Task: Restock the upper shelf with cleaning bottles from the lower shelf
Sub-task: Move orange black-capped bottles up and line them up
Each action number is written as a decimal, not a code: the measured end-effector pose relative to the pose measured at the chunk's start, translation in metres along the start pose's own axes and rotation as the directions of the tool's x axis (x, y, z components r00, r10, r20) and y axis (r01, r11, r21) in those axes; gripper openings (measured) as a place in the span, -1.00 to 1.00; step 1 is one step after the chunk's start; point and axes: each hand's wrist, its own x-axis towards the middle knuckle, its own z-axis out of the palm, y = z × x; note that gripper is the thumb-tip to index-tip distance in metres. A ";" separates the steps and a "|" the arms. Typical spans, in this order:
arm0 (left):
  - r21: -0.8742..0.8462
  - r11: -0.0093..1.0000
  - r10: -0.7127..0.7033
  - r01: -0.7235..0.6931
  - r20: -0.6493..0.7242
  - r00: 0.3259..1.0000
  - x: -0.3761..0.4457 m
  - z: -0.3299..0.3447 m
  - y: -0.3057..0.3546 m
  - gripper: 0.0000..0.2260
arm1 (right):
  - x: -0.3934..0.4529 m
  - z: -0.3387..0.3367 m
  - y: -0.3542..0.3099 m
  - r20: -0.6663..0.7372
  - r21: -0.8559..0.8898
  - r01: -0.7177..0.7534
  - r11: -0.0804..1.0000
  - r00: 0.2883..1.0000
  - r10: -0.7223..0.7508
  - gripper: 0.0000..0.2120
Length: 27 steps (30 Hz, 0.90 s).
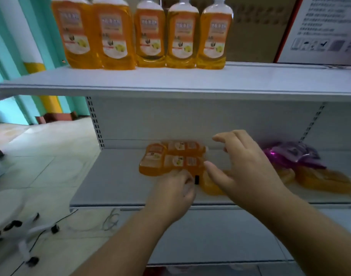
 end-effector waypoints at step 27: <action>-0.627 0.758 -0.302 0.181 -0.092 0.949 0.075 0.102 0.102 -0.52 | -0.057 0.012 0.203 -0.019 0.074 -0.498 0.864 0.865 0.501 -0.59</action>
